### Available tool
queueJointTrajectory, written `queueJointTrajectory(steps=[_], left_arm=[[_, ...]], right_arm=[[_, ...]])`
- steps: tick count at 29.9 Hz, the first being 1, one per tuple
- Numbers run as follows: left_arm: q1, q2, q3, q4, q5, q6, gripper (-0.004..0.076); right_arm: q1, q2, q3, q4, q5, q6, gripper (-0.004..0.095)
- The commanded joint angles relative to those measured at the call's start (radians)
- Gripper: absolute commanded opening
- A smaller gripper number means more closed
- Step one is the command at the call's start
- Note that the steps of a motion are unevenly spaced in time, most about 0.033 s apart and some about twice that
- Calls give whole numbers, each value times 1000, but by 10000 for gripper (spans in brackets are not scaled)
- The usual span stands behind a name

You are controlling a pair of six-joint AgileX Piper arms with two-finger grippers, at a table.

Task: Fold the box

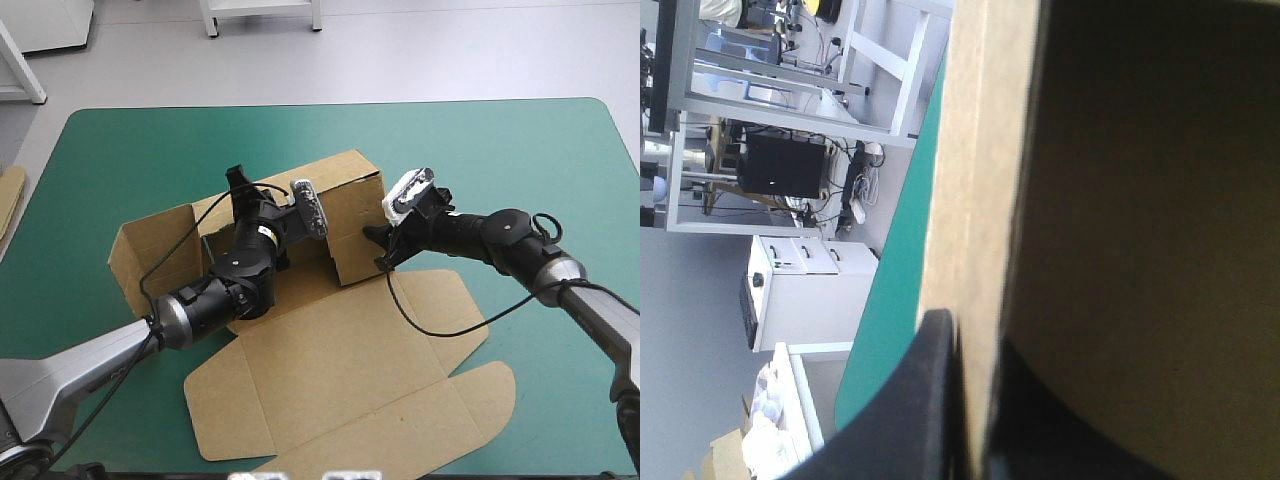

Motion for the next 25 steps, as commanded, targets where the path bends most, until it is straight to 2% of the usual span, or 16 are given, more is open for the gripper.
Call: queueJointTrajectory(steps=[1,6,16,20,25], left_arm=[[0,-26,-34,6,19,-75,-8],[0,-26,-40,1,10,-75,-8],[0,-26,-40,5,6,-96,-8],[0,-26,-40,3,6,-96,-8],[0,-26,-40,1,10,-96,-8]], right_arm=[[1,-30,-25,14,-14,3,496],[3,-28,-25,70,-68,-12,496],[7,-28,-25,121,-94,-46,496],[40,-23,-25,121,-110,-50,496],[93,1,-25,123,-193,-80,495]])
